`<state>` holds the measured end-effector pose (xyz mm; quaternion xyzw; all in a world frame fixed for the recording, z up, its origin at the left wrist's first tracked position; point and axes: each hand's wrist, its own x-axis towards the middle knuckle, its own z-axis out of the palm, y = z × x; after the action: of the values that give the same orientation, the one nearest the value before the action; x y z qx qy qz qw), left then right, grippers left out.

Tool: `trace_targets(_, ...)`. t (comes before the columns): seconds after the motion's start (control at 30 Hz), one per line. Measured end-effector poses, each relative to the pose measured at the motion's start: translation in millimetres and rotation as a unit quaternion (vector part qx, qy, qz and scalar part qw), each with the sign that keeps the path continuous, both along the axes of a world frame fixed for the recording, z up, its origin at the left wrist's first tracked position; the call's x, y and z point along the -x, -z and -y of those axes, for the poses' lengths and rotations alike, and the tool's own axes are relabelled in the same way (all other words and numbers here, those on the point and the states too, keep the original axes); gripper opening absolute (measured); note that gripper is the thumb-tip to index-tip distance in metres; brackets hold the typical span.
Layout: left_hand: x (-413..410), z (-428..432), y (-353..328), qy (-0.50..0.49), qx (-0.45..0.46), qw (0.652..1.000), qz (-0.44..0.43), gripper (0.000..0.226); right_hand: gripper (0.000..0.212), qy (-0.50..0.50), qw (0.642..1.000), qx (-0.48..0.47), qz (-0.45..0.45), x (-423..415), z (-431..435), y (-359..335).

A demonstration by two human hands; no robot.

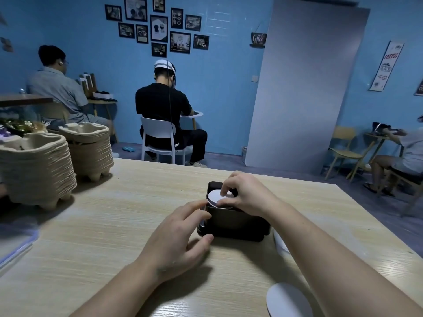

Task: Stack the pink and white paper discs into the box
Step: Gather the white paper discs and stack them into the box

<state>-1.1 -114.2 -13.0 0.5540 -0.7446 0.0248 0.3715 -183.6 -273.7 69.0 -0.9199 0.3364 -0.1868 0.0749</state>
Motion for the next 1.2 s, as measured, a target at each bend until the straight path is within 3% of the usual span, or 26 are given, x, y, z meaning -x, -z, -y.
trace_targets(0.2, 9, -5, -6, -0.014, 0.03, 0.999, 0.01, 0.033, 0.01, -0.037, 0.992, 0.025, 0.115, 28, -19, -1)
trace_targets(0.4, 29, -13, -15, 0.018, 0.042, 0.999, -0.002, 0.025, 0.011, -0.079, 0.981, 0.021, 0.177, 74, -64, 10)
trace_targets(0.7, 84, -24, -1, 0.115, -0.084, 0.989, -0.032, 0.014, 0.005, -0.089, 0.99, -0.006, 0.106, 146, -118, 62)
trace_targets(0.9, 109, -29, 10, 0.123, -0.073, 0.99, -0.019, 0.01, 0.013, -0.035, 0.995, -0.033, 0.089, 172, -141, 77)
trace_targets(1.2, 117, -49, 9, 0.141, -0.071, 0.987, 0.022, 0.007, 0.012, -0.05, 0.992, -0.052, 0.102, 191, -170, 84)
